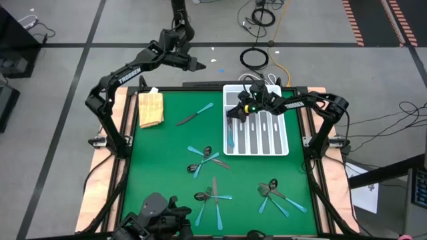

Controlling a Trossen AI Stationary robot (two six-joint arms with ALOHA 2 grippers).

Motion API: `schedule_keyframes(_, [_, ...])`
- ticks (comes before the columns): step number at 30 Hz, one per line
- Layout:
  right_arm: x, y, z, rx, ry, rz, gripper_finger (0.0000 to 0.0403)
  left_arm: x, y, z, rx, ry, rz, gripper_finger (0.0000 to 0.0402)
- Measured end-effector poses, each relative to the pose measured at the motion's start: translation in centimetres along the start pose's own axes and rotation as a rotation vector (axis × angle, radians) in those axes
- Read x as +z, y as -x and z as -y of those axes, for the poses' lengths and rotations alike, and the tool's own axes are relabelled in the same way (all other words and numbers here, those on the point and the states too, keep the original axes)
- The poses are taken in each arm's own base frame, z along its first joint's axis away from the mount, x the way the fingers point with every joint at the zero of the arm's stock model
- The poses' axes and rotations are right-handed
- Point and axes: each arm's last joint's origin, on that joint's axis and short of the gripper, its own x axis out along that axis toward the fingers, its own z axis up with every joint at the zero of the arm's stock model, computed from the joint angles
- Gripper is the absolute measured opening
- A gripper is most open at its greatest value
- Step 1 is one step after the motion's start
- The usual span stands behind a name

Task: Sort silverware
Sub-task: Put the blue fork into the silverware organizer

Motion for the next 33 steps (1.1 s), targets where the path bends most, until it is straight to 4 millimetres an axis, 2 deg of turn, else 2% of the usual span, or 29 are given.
schedule_keyframes(14, [0.9,0.5,0.7,-0.064,-0.034,0.046,0.017,-0.6,0.0,-0.5,0.093,0.022,-0.034,0.0109])
schedule_keyframes(19, [1.1,1.7,1.4,-0.158,-0.056,0.065,0.017,-1.2,0.1,-0.6,0.113,0.012,-0.082,0.0109])
schedule_keyframes(26, [2.6,5.2,0.9,-0.272,0.021,0.087,0.0169,-2.7,-0.4,-0.3,0.206,-0.05,-0.195,0.0109])
schedule_keyframes(30, [4.1,7.9,-0.8,-0.281,0.079,0.165,0.0169,-4.0,-1.1,0.5,0.306,-0.12,-0.279,0.0109])
schedule_keyframes(33, [5.2,10.1,-2.1,-0.332,0.137,0.253,0.0169,-5.6,-2.4,0.9,0.393,-0.182,-0.334,0.0109])
